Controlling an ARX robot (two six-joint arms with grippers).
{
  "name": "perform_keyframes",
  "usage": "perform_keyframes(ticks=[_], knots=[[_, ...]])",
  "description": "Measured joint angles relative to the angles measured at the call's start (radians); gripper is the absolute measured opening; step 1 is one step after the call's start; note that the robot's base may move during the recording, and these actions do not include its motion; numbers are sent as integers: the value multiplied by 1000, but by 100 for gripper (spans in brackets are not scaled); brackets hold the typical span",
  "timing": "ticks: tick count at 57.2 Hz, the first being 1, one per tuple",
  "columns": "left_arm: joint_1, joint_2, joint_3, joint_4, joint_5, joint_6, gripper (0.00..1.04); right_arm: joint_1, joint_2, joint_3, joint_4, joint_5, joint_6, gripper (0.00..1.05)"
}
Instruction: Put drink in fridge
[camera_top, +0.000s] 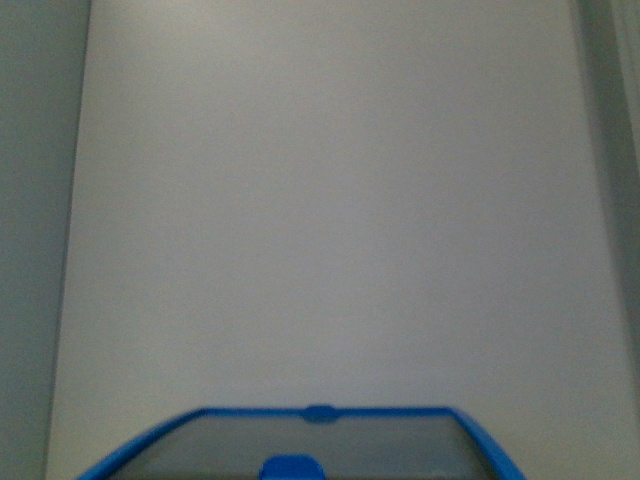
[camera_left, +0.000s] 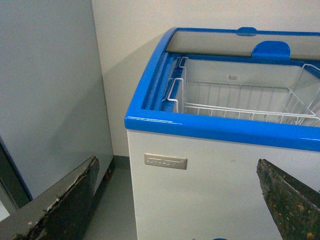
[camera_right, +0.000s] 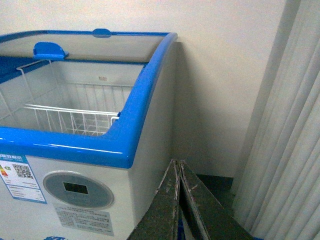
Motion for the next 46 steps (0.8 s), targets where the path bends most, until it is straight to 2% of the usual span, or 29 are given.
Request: perform_keyframes(ticks=[17,21,33,35,46], knots=[[0,0,0,0,0,0,97,0,-76,0,-77,0,0,3],[0,0,0,0,0,0,97,0,-189,0,-226,0,0,3],[0,0,0,0,1,0,97,0,-241,0,-245,0,0,3],[0,0,0,0,-1,0,97,0,-241,0,-246,3,0,5],[0,0,0,0,0,0,97,0,-242,0,-246,0,0,33]])
